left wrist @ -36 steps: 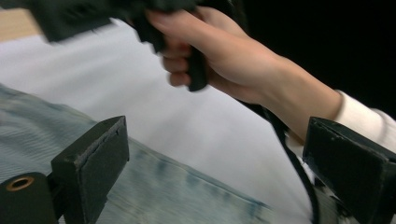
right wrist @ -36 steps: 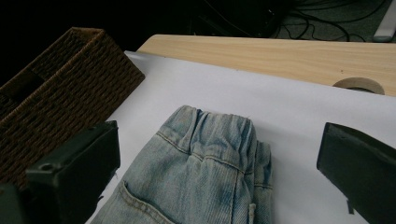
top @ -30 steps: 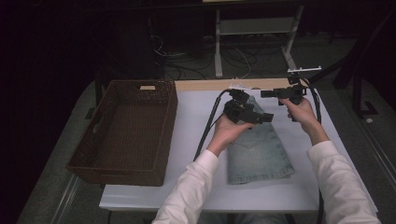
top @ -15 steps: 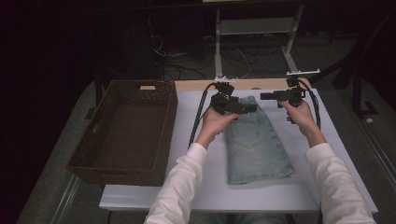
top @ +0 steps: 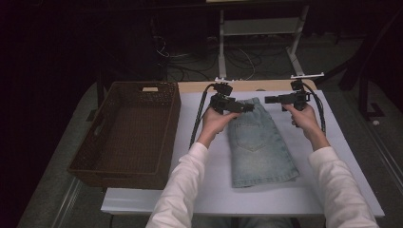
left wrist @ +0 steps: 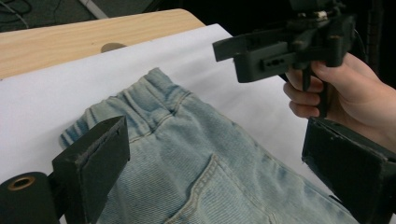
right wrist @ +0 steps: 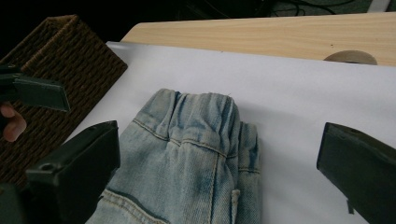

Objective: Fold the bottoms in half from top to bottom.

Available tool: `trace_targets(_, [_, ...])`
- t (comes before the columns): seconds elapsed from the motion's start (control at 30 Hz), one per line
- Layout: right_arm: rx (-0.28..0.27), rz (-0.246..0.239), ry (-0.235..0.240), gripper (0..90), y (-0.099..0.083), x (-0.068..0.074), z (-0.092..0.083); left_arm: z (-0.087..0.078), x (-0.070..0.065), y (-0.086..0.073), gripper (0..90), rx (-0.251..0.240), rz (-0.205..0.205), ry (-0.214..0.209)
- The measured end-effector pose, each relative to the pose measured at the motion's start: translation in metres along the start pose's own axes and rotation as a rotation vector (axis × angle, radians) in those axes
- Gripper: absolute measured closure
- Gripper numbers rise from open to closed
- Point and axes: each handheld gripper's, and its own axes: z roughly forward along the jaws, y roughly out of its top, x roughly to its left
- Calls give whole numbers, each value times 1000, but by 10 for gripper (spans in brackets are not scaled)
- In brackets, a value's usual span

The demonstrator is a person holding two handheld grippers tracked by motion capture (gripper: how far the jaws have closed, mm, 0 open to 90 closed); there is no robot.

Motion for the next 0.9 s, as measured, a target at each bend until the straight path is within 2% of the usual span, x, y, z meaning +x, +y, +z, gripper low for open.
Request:
trace_targets(0.1, [9,14,-10,0,-1,-2,3,3,4,0,73,13,0,12])
trace_targets(0.3, [29,38,-37,0,-4,-6,7,8,15,-4,73,18,-30,32])
trace_targets(0.43, [28,26,-90,22,-6,-6,7,13,22,-7,73,36,-42,47])
trace_targets(0.7, [73,47,-119,25,-15,-12,11,21,41,-21,79,47,-114,74])
trace_targets(0.9, [92,38,-148,88,-22,-14,16,26,51,-32,86,58,-161,89])
